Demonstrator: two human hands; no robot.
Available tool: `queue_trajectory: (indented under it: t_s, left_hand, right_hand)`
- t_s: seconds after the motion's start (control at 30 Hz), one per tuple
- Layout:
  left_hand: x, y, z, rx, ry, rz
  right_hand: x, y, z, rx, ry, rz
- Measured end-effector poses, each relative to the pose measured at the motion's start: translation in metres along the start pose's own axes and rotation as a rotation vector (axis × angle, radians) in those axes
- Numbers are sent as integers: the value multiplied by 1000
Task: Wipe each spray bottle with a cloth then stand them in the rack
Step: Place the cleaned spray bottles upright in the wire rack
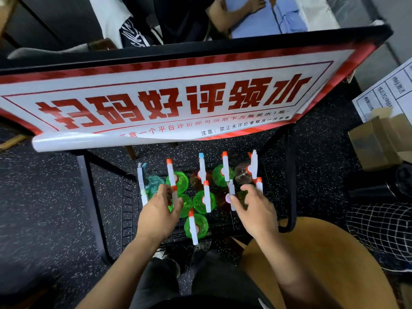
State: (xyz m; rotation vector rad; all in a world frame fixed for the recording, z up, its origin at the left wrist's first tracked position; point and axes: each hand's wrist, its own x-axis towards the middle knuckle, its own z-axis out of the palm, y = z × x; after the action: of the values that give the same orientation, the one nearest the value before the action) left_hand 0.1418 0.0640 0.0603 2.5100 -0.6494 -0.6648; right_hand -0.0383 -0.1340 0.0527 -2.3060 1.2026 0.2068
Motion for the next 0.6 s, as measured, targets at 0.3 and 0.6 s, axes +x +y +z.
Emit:
queue_trajectory:
  t_s: [0.3, 0.6]
  left_hand:
    - [-3, 15, -7, 10, -105, 291]
    - [-32, -8, -25, -24, -156, 411]
  right_hand:
    - [-29, -7, -3, 192, -7, -152]
    - [-81, -39, 17, 225, 24, -137]
